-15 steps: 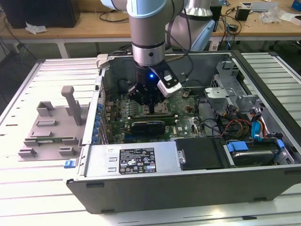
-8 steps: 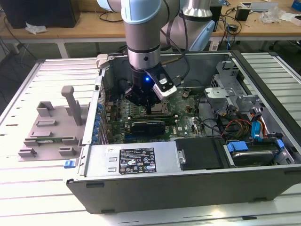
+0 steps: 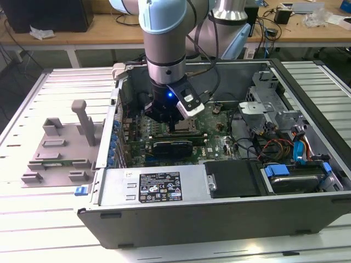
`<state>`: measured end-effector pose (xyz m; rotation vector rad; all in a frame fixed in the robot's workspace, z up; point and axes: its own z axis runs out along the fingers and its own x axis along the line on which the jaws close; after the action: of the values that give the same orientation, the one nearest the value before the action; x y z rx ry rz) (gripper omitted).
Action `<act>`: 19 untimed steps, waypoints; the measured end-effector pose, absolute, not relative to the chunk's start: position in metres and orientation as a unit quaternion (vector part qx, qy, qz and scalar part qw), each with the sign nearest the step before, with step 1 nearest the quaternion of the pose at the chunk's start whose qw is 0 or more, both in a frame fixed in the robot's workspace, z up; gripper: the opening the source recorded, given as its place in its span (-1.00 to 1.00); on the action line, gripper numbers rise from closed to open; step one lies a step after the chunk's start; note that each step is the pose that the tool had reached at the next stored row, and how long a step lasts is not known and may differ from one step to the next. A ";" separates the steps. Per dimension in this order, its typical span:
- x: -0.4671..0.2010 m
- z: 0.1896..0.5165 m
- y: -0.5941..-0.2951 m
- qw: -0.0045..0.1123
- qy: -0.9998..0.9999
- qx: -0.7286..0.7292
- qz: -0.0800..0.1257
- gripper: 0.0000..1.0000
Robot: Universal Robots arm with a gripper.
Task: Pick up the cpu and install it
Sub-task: 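Install the second cpu locking lever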
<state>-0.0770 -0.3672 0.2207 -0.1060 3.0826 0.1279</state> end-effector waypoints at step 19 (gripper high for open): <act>-0.092 0.212 -0.389 0.037 0.996 -0.036 0.077 -0.79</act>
<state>-0.0917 -0.3889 0.2123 -0.1099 3.0562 0.2350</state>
